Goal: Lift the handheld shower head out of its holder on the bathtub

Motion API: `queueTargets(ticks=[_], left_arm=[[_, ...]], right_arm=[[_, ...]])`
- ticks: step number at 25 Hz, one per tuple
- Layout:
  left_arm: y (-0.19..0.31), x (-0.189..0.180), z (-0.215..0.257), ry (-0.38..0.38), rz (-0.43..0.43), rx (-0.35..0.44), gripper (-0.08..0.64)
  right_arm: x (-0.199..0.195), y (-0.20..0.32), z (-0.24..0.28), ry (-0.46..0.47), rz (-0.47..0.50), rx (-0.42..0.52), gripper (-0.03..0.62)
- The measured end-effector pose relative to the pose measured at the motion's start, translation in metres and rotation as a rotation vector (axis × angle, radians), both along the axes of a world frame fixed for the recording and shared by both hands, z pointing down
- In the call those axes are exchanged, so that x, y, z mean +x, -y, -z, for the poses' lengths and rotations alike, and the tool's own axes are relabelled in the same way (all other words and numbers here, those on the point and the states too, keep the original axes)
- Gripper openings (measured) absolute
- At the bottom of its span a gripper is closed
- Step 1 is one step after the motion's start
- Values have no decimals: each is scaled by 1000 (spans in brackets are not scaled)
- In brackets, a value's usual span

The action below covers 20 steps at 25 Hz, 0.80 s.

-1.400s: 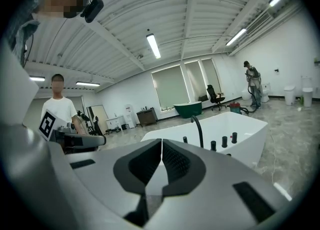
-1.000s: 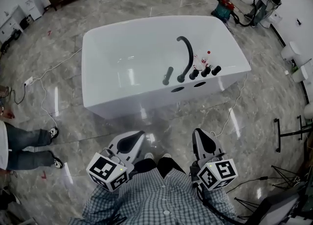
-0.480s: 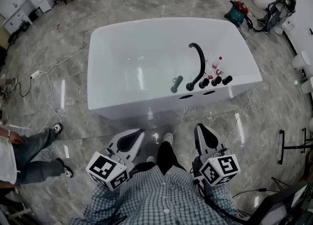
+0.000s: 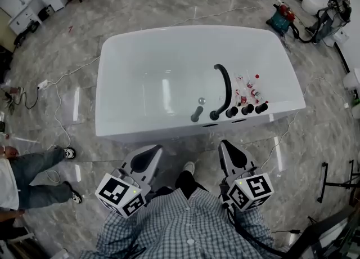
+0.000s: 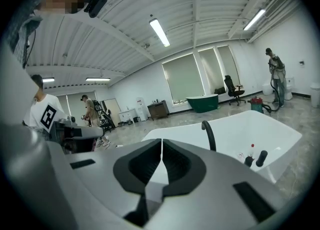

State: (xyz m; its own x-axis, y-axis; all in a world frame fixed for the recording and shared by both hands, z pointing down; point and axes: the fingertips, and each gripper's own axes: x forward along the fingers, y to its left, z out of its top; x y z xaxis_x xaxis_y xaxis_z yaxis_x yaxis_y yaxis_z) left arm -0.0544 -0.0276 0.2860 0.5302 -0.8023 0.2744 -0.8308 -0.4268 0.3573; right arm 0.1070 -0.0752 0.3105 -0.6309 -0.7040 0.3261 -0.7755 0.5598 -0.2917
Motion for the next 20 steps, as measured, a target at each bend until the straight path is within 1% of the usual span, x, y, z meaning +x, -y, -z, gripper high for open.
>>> queueTargets(ticks=[6, 9, 13, 16, 18, 20], left_arm=[[33, 12, -14, 14, 49, -18, 6], [44, 15, -29, 12, 58, -48, 6], [53, 14, -51, 7, 56, -99, 6], [67, 10, -71, 15, 41, -113, 6], [77, 2, -84, 23, 31, -108, 6], [87, -4, -97, 19, 39, -102, 6]], right_arm=[[8, 40, -30, -62, 68, 7, 18], [5, 55, -50, -97, 95, 6, 18], [-2, 67, -82, -126, 120, -35, 19], [-10, 81, -108, -129, 125, -38, 18], [-16, 89, -128, -125, 108, -38, 18], [-18, 97, -145, -131, 96, -37, 18]])
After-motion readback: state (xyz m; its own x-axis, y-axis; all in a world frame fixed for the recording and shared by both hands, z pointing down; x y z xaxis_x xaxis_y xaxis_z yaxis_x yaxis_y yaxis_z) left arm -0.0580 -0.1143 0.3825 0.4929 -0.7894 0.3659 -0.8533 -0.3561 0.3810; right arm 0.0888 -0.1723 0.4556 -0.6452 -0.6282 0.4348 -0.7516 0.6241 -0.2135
